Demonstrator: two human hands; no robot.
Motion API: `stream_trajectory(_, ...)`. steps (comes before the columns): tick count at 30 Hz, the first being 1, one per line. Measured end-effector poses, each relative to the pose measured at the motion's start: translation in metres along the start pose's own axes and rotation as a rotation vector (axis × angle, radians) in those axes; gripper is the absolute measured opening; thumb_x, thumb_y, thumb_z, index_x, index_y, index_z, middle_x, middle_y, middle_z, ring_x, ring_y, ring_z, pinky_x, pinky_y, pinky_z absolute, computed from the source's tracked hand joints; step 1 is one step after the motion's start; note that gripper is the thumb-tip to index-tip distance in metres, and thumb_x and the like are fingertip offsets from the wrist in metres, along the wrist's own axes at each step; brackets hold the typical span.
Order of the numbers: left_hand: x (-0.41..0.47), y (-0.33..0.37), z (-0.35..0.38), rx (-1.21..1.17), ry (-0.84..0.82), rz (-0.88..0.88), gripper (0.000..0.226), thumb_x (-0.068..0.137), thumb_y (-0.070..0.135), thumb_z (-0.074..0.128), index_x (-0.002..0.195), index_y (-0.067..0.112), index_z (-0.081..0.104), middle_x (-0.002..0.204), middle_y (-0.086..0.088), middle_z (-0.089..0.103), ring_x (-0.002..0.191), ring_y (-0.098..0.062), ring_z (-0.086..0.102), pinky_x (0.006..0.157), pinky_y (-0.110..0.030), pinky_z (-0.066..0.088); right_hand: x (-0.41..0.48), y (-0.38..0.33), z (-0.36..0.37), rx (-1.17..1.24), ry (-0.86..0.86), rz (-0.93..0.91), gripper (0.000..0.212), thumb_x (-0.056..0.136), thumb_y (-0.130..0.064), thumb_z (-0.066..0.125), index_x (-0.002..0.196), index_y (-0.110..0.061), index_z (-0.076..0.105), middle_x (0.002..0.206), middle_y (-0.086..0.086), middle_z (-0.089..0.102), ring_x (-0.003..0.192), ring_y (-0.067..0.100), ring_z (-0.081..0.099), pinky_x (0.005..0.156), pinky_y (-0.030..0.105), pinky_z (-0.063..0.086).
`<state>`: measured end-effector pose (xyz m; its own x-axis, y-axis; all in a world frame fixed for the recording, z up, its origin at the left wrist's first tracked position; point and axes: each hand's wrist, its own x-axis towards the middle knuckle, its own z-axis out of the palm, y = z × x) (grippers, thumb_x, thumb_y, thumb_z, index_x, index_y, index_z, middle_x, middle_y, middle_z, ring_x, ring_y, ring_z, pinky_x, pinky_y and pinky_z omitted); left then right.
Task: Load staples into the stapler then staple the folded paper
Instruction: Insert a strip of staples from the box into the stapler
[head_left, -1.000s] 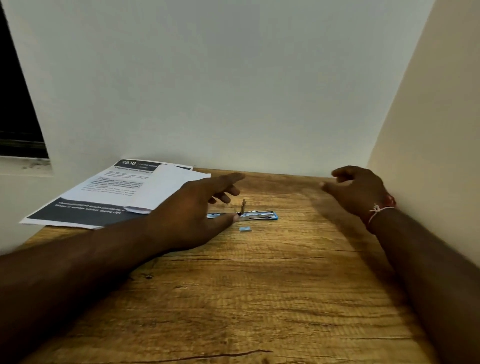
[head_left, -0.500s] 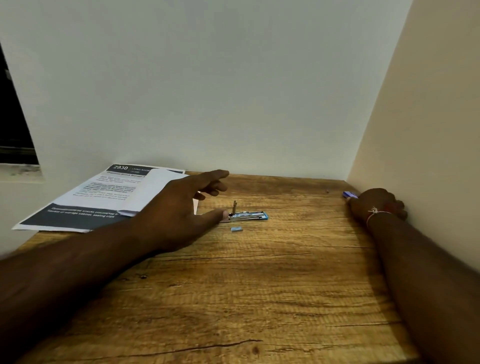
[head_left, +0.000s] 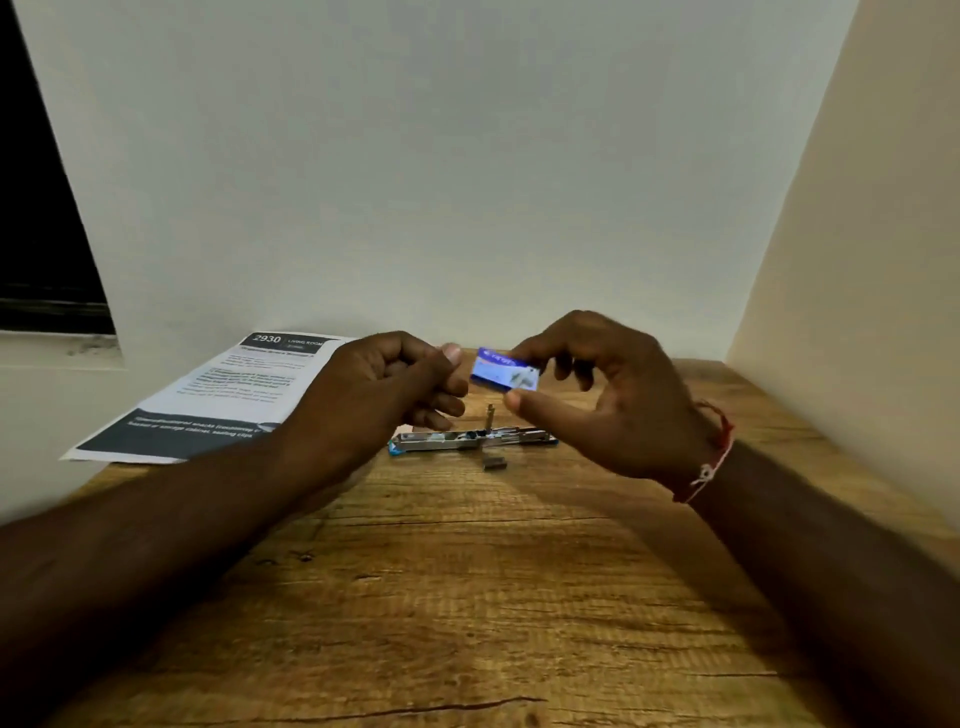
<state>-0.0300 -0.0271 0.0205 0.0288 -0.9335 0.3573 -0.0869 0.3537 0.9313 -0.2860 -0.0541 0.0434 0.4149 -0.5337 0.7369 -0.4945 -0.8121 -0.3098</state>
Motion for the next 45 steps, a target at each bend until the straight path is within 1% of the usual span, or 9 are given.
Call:
stream_trajectory(5, -0.002, 0.001, 0.007, -0.142, -0.039, -0.149, 0.032, 0.106, 0.027, 0.074, 0.101, -0.005, 0.076, 0.086, -0.018, 0.084, 0.076, -0.024, 0.082, 0.067, -0.029, 0.069, -0.003, 0.006, 0.013, 0.041, -0.012, -0.088, 0.029, 0.083, -0.027, 0.094, 0.109, -0.02, 0.084, 0.093, -0.006, 0.075, 0.08, 0.016, 0.061, 0.071, 0.016, 0.039)
stream_trajectory(11, -0.004, 0.0, 0.01, -0.272, -0.07, -0.22, 0.047, 0.103, 0.028, 0.075, 0.118, -0.017, 0.07, 0.099, -0.028, 0.084, 0.08, -0.024, 0.085, 0.071, -0.028, 0.07, -0.004, 0.009, 0.014, 0.011, 0.006, -0.068, 0.029, 0.08, -0.027, 0.096, 0.105, -0.021, 0.083, 0.09, -0.007, 0.072, 0.078, 0.014, 0.06, 0.071, 0.01, 0.035)
stream_trajectory(18, -0.007, 0.005, 0.011, -0.286, -0.068, -0.207, 0.051, 0.102, 0.023, 0.077, 0.121, -0.022, 0.064, 0.103, -0.027, 0.085, 0.085, -0.028, 0.086, 0.075, -0.031, 0.072, -0.005, 0.01, 0.016, 0.011, -0.006, -0.076, 0.028, 0.081, -0.027, 0.095, 0.106, -0.021, 0.084, 0.091, -0.006, 0.073, 0.076, 0.013, 0.061, 0.068, 0.014, 0.04)
stream_trajectory(23, -0.008, 0.007, 0.011, -0.287, -0.102, -0.241, 0.033, 0.093, 0.021, 0.081, 0.107, -0.008, 0.075, 0.108, -0.029, 0.084, 0.094, -0.031, 0.087, 0.081, -0.033, 0.072, -0.004, 0.01, 0.017, 0.048, -0.033, -0.072, 0.028, 0.085, -0.025, 0.093, 0.111, -0.019, 0.085, 0.094, -0.004, 0.074, 0.077, 0.014, 0.067, 0.062, 0.034, 0.056)
stream_trajectory(27, -0.01, 0.005, 0.01, -0.257, -0.115, -0.252, 0.017, 0.097, 0.014, 0.081, 0.101, -0.003, 0.079, 0.111, -0.03, 0.084, 0.107, -0.041, 0.085, 0.095, -0.045, 0.07, -0.004, 0.009, 0.015, 0.03, -0.058, -0.084, 0.03, 0.085, -0.022, 0.093, 0.113, -0.016, 0.084, 0.096, -0.006, 0.074, 0.073, 0.005, 0.066, 0.064, 0.021, 0.055)
stream_trajectory(32, -0.004, 0.0, 0.004, -0.244, -0.081, -0.277, 0.022, 0.095, 0.008, 0.083, 0.097, -0.011, 0.073, 0.106, -0.032, 0.083, 0.102, -0.046, 0.085, 0.089, -0.039, 0.072, -0.005, 0.011, 0.011, 0.078, -0.127, -0.027, 0.042, 0.084, -0.025, 0.096, 0.123, -0.017, 0.084, 0.104, -0.009, 0.079, 0.086, 0.005, 0.074, 0.075, 0.016, 0.058)
stream_trajectory(37, -0.004, 0.003, 0.0, -0.06, -0.052, -0.213, 0.021, 0.092, 0.003, 0.088, 0.095, 0.0, 0.067, 0.091, -0.025, 0.081, 0.073, -0.033, 0.084, 0.064, -0.031, 0.069, -0.006, 0.013, 0.008, 0.196, -0.157, 0.116, 0.055, 0.076, -0.019, 0.102, 0.128, -0.019, 0.082, 0.109, -0.007, 0.085, 0.092, 0.007, 0.083, 0.087, 0.027, 0.068)
stream_trajectory(42, -0.008, 0.003, -0.012, 0.583, -0.193, 0.107, 0.05, 0.069, 0.056, 0.103, 0.113, 0.04, 0.086, 0.102, 0.013, 0.087, 0.084, -0.014, 0.083, 0.083, -0.04, 0.07, -0.006, 0.012, 0.006, 0.238, -0.241, 0.182, 0.062, 0.07, -0.018, 0.104, 0.127, -0.02, 0.082, 0.107, -0.007, 0.086, 0.095, 0.001, 0.082, 0.09, 0.027, 0.067)
stream_trajectory(45, -0.01, 0.007, -0.01, 0.685, -0.26, 0.2, 0.033, 0.075, 0.046, 0.102, 0.105, 0.046, 0.089, 0.099, 0.027, 0.084, 0.092, -0.001, 0.08, 0.081, -0.035, 0.067, -0.006, 0.01, 0.004, 0.221, -0.294, 0.181, 0.06, 0.068, -0.022, 0.105, 0.124, -0.021, 0.083, 0.106, -0.009, 0.086, 0.097, 0.001, 0.081, 0.089, 0.026, 0.066)
